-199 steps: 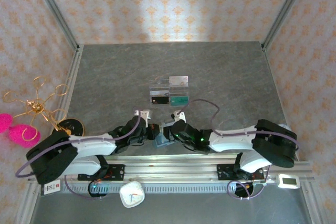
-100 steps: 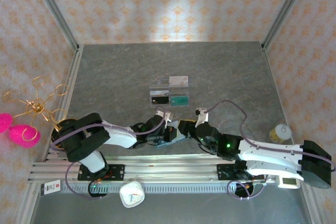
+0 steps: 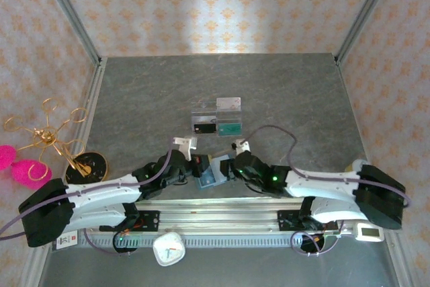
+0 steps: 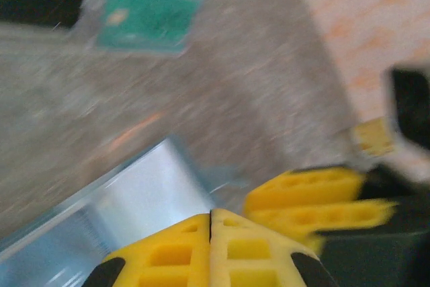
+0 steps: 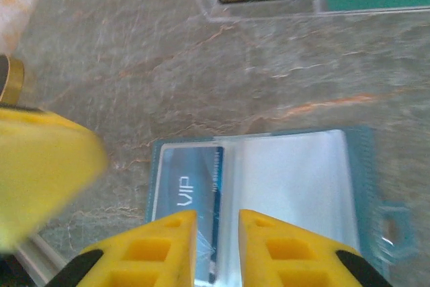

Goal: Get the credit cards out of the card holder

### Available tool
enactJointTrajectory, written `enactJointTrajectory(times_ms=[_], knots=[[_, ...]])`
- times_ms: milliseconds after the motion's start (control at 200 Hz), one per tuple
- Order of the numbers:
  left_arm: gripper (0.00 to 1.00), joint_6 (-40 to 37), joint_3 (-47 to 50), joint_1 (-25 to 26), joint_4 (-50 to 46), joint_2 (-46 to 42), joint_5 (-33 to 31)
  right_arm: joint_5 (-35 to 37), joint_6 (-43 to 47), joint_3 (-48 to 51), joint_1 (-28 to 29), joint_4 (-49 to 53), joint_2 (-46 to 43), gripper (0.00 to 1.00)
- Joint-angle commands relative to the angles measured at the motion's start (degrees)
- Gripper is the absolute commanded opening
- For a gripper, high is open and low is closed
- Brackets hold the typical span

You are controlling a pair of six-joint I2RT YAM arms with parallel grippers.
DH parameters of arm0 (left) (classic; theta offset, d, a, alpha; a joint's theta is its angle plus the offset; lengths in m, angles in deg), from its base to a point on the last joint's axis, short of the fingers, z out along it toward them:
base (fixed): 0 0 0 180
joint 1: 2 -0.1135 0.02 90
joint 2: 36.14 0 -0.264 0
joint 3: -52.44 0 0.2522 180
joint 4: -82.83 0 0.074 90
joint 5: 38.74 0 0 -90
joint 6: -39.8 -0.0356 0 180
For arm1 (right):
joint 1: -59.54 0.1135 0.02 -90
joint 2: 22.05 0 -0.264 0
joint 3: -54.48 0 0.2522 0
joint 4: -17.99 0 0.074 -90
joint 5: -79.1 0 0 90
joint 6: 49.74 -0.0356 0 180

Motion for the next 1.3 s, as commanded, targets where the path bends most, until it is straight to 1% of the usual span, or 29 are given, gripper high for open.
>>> enactJointTrajectory(times_ms=[0,80,200,270,365,466,576,646,726,806,941,1016,1106,1296], knots=[[0.0,2.3,4.5,-0.7,-2.5,1.3,-1.3,-3.9,3.8,-3.9,-1.0,-0.6,5.6,0.2],[0.0,1.1,4.7,-1.4,-0.2,4.6,-0.8,-4.0,3.3,-4.2,-2.1,0.3,9.1,0.18],[0.0,-1.9,3.4,-3.4,4.3,11.4,1.3,-3.8,1.4,-2.3,-2.4,-0.2,10.6,0.17],[0.0,-3.6,1.8,-4.9,5.6,15.0,2.5,-2.4,-0.8,-0.8,-2.4,0.9,10.2,0.15],[0.0,-5.9,-0.7,-5.5,5.6,18.6,3.1,-0.4,-4.6,2.2,-2.4,2.1,8.3,0.13],[0.0,-7.5,-2.6,-5.6,4.7,21.0,4.5,-0.3,-7.2,5.0,-2.4,2.0,5.1,0.14],[0.0,-6.1,-1.3,-5.5,4.8,19.2,5.6,-0.3,-6.9,5.0,-2.4,2.4,0.3,0.19],[0.0,-5.2,0.2,-5.3,3.7,14.9,5.0,-2.5,-5.0,3.5,-2.4,1.5,-2.0,0.24],[0.0,-4.6,1.0,-4.6,1.0,9.3,3.2,-4.6,-4.5,1.4,-2.6,0.9,-1.3,0.26],[0.0,-4.4,1.3,-4.0,0.0,5.9,2.1,-9.6,-4.3,-0.5,-3.7,-1.5,2.2,0.27],[0.0,-4.4,1.3,-3.4,1.4,8.3,2.4,-15.9,-6.7,-1.1,-6.3,-7.9,8.1,0.26],[0.0,-4.2,1.2,-3.1,1.8,10.5,1.8,-17.5,-7.8,-1.6,-7.1,-9.8,10.5,0.25],[0.0,-4.0,1.6,-2.6,1.1,11.3,0.4,-17.5,-7.7,-2.7,-7.4,-8.8,12.7,0.24],[0.0,-3.9,2.5,-1.7,1.6,13.4,0.0,-17.0,-7.5,-2.7,-8.2,-8.1,15.0,0.23]])
